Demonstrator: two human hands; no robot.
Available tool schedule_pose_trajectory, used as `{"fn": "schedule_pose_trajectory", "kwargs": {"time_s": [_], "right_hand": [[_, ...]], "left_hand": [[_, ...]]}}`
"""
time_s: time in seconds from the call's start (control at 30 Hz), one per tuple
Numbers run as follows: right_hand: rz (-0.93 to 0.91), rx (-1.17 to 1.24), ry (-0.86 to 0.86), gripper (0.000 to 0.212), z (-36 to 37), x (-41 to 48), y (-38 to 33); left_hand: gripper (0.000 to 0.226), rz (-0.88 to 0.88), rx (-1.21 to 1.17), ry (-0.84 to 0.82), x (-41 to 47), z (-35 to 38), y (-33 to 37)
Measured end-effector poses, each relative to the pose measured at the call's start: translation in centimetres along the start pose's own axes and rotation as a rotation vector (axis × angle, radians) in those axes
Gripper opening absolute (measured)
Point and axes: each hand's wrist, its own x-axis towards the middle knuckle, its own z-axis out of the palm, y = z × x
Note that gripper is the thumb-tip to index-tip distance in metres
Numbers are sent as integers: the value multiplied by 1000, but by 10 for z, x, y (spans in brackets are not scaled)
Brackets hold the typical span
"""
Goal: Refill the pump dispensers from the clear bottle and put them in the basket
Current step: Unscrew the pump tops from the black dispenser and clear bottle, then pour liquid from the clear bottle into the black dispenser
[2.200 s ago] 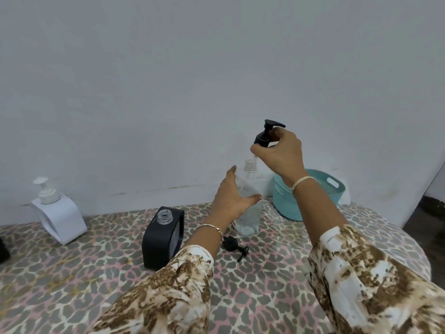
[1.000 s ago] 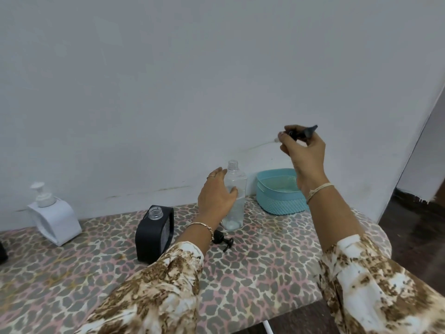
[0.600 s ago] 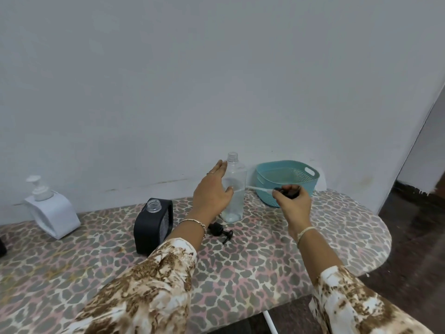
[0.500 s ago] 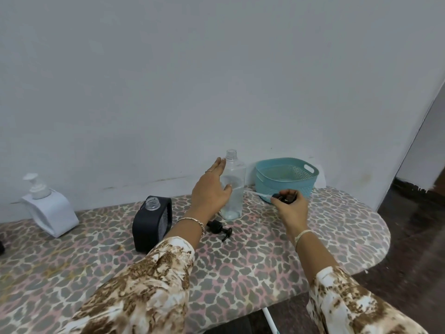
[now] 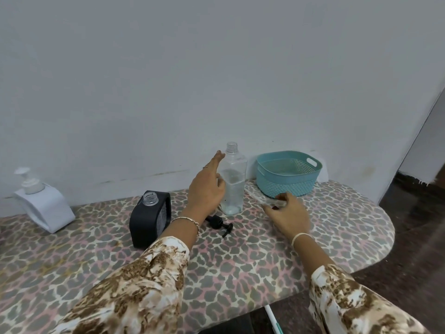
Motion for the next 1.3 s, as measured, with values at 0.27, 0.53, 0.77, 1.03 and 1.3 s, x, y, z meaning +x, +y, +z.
{"fn": "schedule_pose_trajectory", "kwargs": {"time_s": [0.27, 0.53, 0.77, 1.03, 1.3], "right_hand": [[-217, 293, -136, 100, 31, 10, -64], [-49, 637, -61, 89, 72, 16, -98], [25, 652, 21, 72, 84, 16, -102], [31, 642, 41, 62, 77, 14, -109], [-112, 482, 56, 53, 47, 7, -123]], "left_hand": [[50, 61, 67, 109, 7, 0, -7], [55, 16, 28, 151, 10, 6, -8], [53, 19, 27, 190, 8, 9, -7], [48, 77, 128, 147, 7, -10, -2], [42, -37, 119, 322, -5, -79, -5]]}}
